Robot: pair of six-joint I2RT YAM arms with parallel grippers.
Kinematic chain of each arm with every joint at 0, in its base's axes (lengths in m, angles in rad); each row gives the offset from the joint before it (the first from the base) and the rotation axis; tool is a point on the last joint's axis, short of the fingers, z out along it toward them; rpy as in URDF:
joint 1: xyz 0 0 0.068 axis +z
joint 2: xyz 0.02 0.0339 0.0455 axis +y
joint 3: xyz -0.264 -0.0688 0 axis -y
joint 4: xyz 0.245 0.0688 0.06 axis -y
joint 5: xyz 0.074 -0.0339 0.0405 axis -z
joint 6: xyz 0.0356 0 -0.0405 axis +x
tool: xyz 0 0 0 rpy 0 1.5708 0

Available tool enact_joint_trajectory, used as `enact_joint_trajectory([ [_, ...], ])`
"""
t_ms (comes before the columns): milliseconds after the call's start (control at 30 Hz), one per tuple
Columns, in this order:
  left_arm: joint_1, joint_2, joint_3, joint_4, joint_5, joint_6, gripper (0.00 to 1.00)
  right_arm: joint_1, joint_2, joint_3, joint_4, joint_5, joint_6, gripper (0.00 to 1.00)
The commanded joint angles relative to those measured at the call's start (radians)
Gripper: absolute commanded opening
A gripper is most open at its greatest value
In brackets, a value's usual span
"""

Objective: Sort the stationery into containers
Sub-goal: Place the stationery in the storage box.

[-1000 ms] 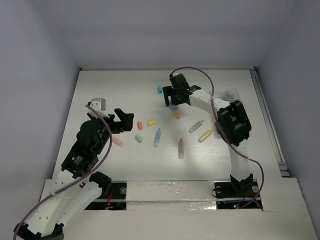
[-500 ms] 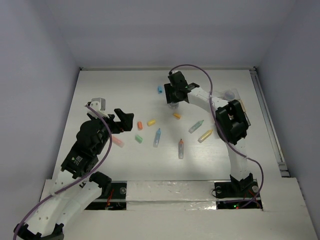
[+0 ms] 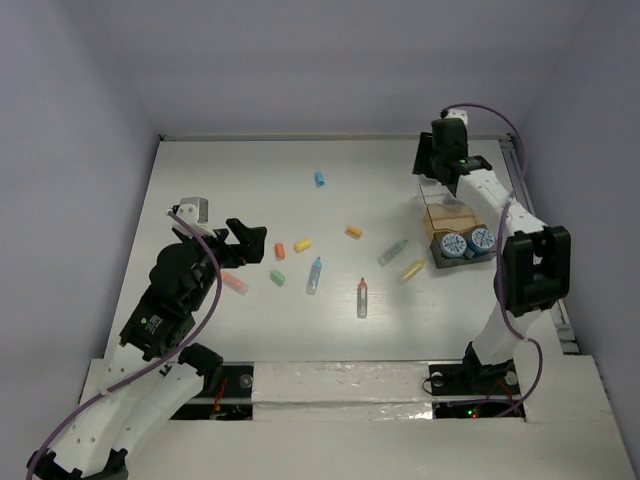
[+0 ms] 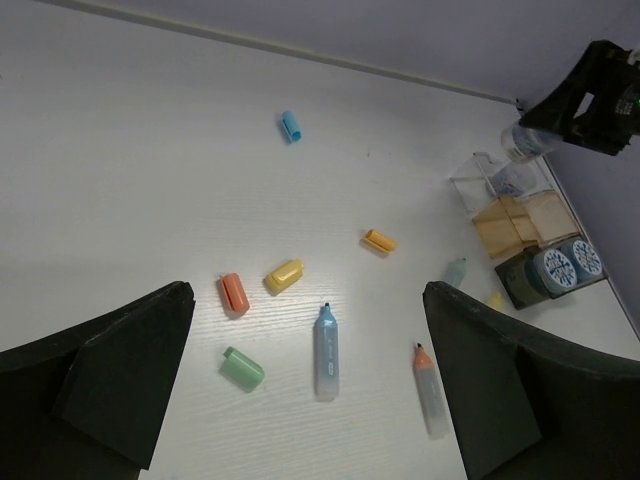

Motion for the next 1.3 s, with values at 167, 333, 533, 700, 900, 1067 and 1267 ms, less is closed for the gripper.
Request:
enact_joint_trajectory([
  [167,0.008,-0.006,-0.001,0.044,0.019,0.012,0.99,-0.116,-0.049,-0.088,0.066,0.007,0.002,0.47],
  [333,0.008,-0.005,-0.001,0.044,0.017,0.012,0.99,-0.128,-0.005,-0.074,0.078,-0.024,-0.004,0.47],
  [533,0.008,-0.002,-0.001,0.046,0.02,0.014,0.99,-0.128,0.032,-0.082,0.096,-0.042,-0.001,0.47],
  [700,0.008,0.002,-0.001,0.047,0.022,0.015,0.99,-0.128,0.049,-0.09,0.099,-0.05,0.006,0.48],
  [900,0.008,0.006,-0.001,0.05,0.026,0.015,0.99,-0.128,0.047,-0.106,0.098,-0.022,0.005,0.73],
  [1067,0.008,0.009,-0.003,0.053,0.029,0.015,0.99,-0.128,0.006,-0.125,0.104,-0.019,0.006,1.0],
  [1267,0.008,0.011,-0.003,0.053,0.031,0.017,0.99,-0.108,-0.115,-0.169,0.113,-0.09,0.006,1.0],
])
